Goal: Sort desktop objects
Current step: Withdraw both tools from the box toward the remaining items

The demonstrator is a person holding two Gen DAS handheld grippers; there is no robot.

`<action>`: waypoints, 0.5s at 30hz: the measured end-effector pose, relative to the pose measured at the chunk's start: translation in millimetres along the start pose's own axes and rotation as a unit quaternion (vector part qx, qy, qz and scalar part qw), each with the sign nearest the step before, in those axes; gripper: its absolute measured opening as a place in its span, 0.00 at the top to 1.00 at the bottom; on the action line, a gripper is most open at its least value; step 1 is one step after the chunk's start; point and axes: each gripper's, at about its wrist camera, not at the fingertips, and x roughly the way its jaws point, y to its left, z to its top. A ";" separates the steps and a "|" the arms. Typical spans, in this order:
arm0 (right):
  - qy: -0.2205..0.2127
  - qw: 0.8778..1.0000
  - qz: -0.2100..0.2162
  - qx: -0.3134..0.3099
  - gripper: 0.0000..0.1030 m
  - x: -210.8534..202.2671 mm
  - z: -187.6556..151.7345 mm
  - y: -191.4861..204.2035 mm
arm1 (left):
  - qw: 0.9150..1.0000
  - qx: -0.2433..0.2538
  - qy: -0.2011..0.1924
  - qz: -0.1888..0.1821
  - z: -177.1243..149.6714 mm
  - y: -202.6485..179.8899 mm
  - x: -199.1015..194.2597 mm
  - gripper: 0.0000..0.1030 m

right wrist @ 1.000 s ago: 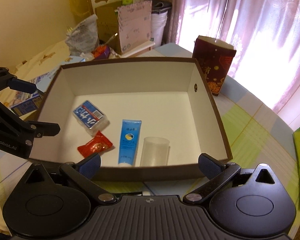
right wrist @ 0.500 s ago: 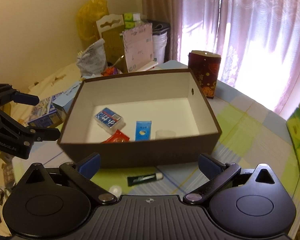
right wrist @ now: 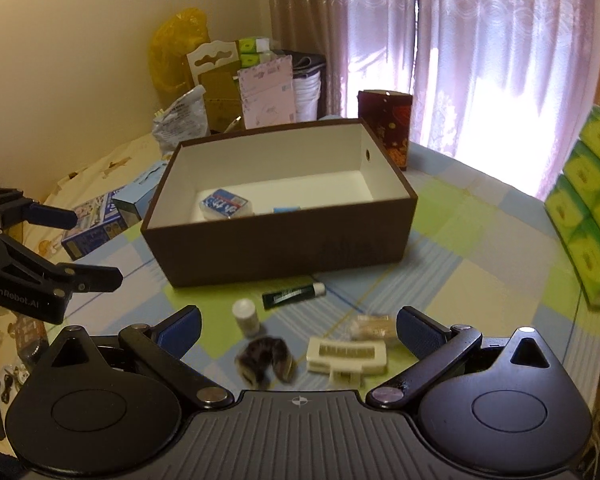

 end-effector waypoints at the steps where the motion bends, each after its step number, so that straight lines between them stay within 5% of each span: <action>1: 0.000 1.000 -0.001 0.004 0.02 -2.1 -5.2 0.1 | 1.000 -0.002 0.000 -0.002 -3.8 -3.0 -1.4 0.04; 15: 0.032 0.996 -0.047 0.075 0.02 -14.7 -72.1 -20.7 | 0.999 0.008 0.011 -0.039 -46.4 -47.6 0.0 0.06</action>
